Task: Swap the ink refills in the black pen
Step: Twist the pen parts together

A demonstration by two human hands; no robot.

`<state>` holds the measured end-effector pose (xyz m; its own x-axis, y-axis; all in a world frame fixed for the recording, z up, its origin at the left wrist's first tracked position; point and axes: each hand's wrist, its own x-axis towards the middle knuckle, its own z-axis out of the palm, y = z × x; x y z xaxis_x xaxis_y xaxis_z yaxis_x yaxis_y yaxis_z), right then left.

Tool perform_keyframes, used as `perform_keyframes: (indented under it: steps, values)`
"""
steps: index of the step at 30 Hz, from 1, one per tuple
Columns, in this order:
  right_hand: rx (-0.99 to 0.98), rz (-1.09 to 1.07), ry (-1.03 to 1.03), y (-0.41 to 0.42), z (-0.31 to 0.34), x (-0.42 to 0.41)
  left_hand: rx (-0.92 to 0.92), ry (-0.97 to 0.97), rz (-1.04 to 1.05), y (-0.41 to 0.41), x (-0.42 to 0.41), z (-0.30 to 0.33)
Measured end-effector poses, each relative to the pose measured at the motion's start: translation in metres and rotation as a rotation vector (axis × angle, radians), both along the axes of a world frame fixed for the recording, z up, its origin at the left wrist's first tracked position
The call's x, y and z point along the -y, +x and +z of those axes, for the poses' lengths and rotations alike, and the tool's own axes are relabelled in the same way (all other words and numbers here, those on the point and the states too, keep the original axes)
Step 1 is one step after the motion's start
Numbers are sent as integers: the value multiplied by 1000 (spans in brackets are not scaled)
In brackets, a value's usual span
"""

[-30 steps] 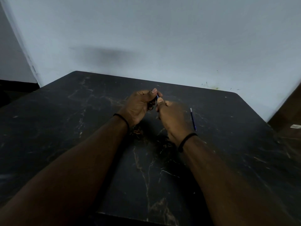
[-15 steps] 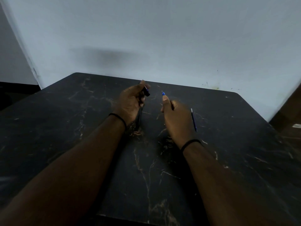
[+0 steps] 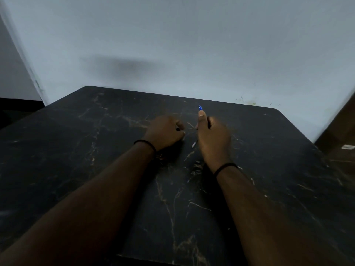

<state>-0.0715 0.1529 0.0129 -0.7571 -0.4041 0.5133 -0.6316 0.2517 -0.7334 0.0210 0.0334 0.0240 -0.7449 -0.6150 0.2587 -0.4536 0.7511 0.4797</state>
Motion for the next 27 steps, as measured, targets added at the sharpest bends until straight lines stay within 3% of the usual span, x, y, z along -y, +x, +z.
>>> perform_keyframes:
  steps: [5,8,12,15,21,27]
  values:
    - [0,27,37,0,-2,2,19,-109,69,1,0,1]
    - [49,85,23,1,0,1,-179,-137,109,-2,-1,0]
    - [270,231,-33,6,8,1,-645,245,23,-7,-5,3]
    - [380,375,-72,12,12,-1,-802,541,-70,-9,-12,6]
    - [645,567,-87,13,17,-9,-911,1028,-396,-3,-18,11]
    - [1000,824,-84,9,20,-10,-824,1195,-503,-3,-11,9]
